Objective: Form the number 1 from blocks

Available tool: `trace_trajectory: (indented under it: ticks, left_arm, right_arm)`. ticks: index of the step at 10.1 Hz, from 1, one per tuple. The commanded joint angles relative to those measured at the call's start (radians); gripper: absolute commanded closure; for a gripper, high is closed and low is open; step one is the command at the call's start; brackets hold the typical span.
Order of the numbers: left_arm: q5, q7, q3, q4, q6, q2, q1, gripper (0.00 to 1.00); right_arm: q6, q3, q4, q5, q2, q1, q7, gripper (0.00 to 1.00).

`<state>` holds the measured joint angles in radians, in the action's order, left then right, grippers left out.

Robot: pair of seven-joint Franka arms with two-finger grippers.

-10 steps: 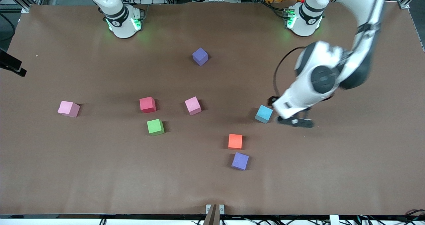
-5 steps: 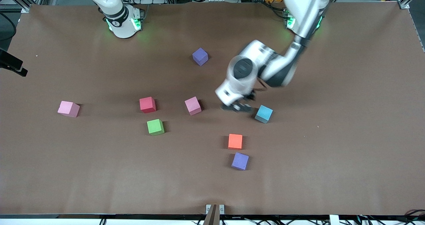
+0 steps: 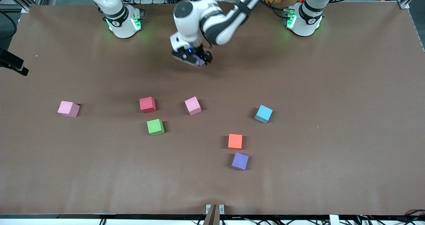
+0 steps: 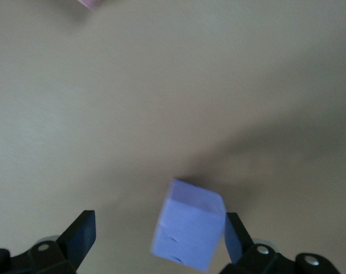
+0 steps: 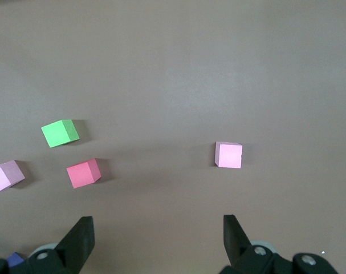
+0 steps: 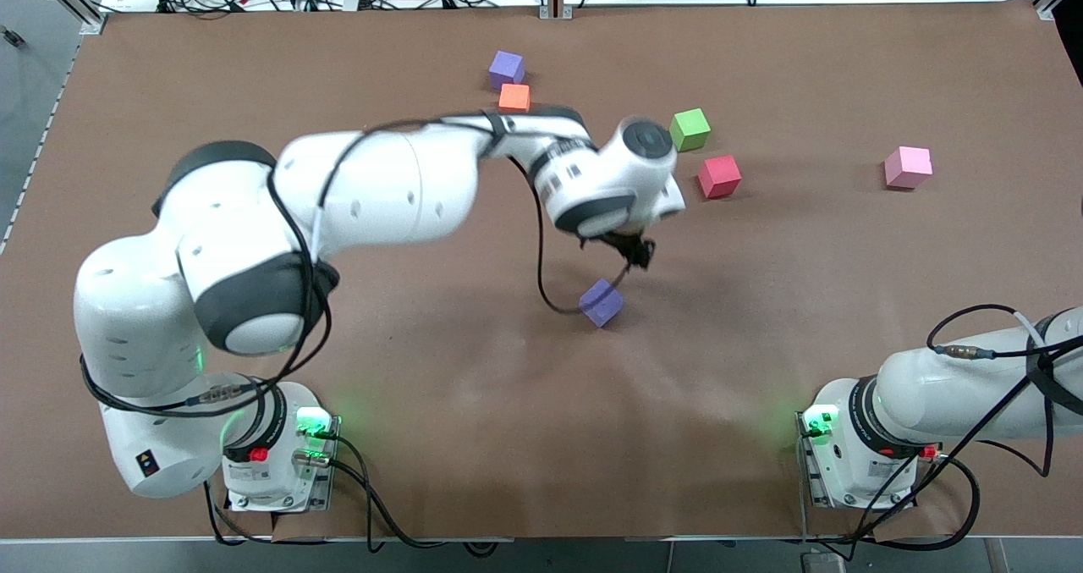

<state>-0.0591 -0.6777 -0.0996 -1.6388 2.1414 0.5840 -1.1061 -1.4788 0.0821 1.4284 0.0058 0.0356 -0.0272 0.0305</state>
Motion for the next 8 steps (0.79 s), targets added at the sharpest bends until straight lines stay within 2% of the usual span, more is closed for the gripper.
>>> trace_trajectory:
  ticks: [1, 4, 7, 8]
  left_arm:
    - [-0.019, 0.072, 0.015, -0.003, 0.014, 0.046, -0.041, 0.00]
    - [-0.019, 0.072, 0.009, -0.006, 0.077, 0.103, -0.057, 0.00]
    - [-0.013, 0.070, 0.009, -0.006, 0.086, 0.125, -0.057, 0.00]
    - [0.011, 0.038, 0.009, -0.006, 0.086, 0.125, -0.054, 0.39]
  right_arm:
    - [0.051, 0.005, -0.009, 0.016, -0.003, -0.005, 0.000, 0.00]
    - [0.051, 0.005, -0.009, 0.014, -0.002, -0.007, 0.000, 0.00]
    - [0.051, 0.005, -0.009, 0.013, 0.000, -0.007, 0.000, 0.00]
    - [0.051, 0.005, -0.009, 0.011, 0.003, -0.007, 0.000, 0.00]
